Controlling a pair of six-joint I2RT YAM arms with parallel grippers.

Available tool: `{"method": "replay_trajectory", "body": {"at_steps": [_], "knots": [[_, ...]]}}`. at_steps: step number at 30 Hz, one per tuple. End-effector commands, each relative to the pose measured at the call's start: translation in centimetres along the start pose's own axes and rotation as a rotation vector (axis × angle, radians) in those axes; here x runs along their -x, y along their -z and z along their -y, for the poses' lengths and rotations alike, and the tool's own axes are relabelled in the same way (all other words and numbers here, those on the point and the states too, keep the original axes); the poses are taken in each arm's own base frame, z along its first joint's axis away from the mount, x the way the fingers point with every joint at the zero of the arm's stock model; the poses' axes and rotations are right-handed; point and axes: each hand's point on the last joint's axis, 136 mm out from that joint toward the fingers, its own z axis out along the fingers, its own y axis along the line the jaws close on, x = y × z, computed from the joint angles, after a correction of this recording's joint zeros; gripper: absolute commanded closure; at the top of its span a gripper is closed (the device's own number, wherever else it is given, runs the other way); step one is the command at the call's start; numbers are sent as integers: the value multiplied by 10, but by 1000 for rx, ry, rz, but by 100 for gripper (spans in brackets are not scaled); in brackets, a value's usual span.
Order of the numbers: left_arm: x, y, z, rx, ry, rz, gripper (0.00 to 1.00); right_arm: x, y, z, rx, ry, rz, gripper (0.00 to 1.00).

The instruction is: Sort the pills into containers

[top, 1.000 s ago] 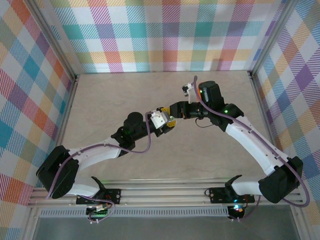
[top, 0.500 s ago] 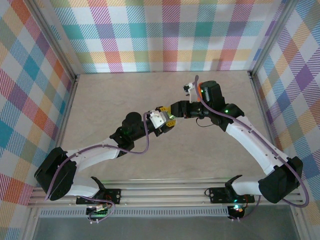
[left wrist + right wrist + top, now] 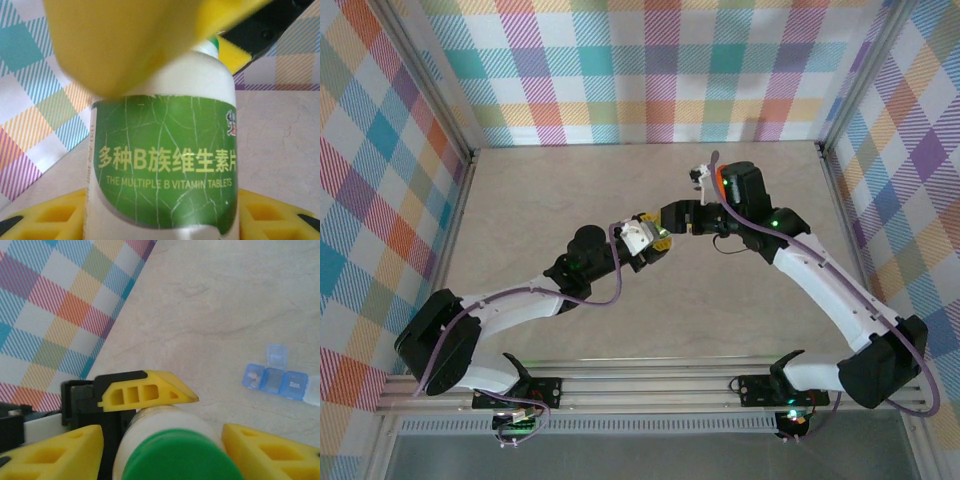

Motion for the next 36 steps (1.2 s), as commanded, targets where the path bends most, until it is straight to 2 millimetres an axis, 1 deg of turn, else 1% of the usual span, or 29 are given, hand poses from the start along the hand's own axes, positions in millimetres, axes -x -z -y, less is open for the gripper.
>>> {"method": "replay_trajectory", "body": {"at_steps": [1,3,5,7,11,14,19,25,32,36], "knots": [[2,-1,-8,46,68,44,100,29,25,-19,12,51,121,32],[0,-1,-11,60,104,58,100,36,31,-21,5,57,156,30],[0,-1,-18,89,140,77,100,40,34,-19,-15,54,181,28],[0,0,-24,118,168,90,100,42,33,-14,-35,42,197,27],[-1,-1,-33,171,189,103,100,41,24,-7,-38,2,206,27],[0,-3,-32,161,201,116,100,41,13,-4,-24,-28,199,28],[5,-4,-34,165,222,155,100,43,0,0,-13,-58,187,35],[8,-2,-37,184,223,175,100,46,-4,5,-32,-77,203,35],[11,-5,-38,182,227,185,100,45,-11,-5,17,-83,195,45],[13,-6,-38,180,236,194,100,46,-12,-10,37,-90,198,48]]}}
